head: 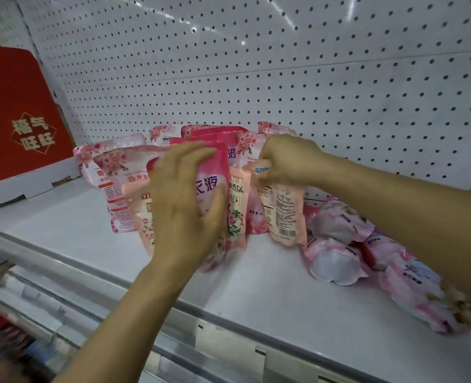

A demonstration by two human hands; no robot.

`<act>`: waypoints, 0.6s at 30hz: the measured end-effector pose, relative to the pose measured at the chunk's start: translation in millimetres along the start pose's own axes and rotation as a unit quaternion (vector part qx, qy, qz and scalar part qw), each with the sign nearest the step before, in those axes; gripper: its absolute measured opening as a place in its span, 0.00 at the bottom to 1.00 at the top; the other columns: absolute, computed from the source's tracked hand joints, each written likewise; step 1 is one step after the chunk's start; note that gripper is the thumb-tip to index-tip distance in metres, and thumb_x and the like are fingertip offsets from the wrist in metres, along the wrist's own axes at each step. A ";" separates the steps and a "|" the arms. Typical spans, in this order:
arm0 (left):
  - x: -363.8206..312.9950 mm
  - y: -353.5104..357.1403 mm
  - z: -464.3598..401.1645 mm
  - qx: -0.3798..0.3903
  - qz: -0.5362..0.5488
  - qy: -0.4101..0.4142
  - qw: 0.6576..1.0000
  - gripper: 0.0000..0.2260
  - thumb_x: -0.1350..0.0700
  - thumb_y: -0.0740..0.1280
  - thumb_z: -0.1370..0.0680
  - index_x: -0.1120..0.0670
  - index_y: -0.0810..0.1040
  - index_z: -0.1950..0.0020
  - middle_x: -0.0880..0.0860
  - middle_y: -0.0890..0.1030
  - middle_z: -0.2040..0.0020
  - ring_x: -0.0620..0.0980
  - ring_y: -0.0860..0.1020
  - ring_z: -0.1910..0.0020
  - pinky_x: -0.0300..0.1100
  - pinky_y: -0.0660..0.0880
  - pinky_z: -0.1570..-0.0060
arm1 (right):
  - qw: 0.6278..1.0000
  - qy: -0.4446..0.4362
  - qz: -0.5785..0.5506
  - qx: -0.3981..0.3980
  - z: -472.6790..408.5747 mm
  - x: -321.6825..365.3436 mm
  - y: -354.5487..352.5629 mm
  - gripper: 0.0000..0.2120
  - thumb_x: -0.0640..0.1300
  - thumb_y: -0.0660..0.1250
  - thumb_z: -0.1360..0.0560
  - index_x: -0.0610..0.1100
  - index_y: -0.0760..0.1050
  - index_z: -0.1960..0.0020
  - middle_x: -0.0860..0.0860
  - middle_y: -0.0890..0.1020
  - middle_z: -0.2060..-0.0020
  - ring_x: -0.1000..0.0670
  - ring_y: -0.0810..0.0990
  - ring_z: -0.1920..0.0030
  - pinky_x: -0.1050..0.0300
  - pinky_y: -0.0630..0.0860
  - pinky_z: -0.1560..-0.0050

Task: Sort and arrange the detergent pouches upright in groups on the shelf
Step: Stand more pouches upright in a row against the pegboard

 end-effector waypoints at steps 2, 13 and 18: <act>-12.2 14.6 3.7 0.070 0.014 0.036 0.997 0.18 0.59 0.69 0.25 0.59 0.76 0.35 0.57 0.76 0.37 0.55 0.72 0.37 0.59 0.68 0.36 | 1.000 0.001 -0.028 0.000 -4.0 -3.2 -1.0 0.13 0.55 0.72 0.30 0.46 0.78 0.65 0.52 0.81 0.69 0.51 0.77 0.68 0.60 0.65 0.69; -20.3 65.5 13.0 0.220 -0.035 0.035 0.974 0.30 0.51 0.73 0.28 0.54 0.69 0.28 0.53 0.70 0.29 0.53 0.67 0.30 0.63 0.60 0.28 | 0.969 0.028 -0.247 -0.004 11.7 -39.1 7.0 0.16 0.50 0.65 0.22 0.41 0.79 0.63 0.50 0.80 0.71 0.49 0.75 0.72 0.52 0.75 0.67; -21.8 72.4 17.6 0.232 -0.038 0.052 0.971 0.28 0.48 0.69 0.28 0.54 0.69 0.30 0.55 0.72 0.31 0.55 0.68 0.31 0.60 0.60 0.27 | 0.981 0.164 -0.097 0.024 41.2 -135.9 -5.4 0.21 0.56 0.62 0.22 0.40 0.73 0.63 0.45 0.79 0.66 0.52 0.77 0.70 0.55 0.73 0.61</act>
Point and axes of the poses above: each hand's wrist, its own z-axis away from the middle knuckle, its own y-axis out of the palm, x = y × z, the point moved 1 cm from there along -z, towards the middle knuckle
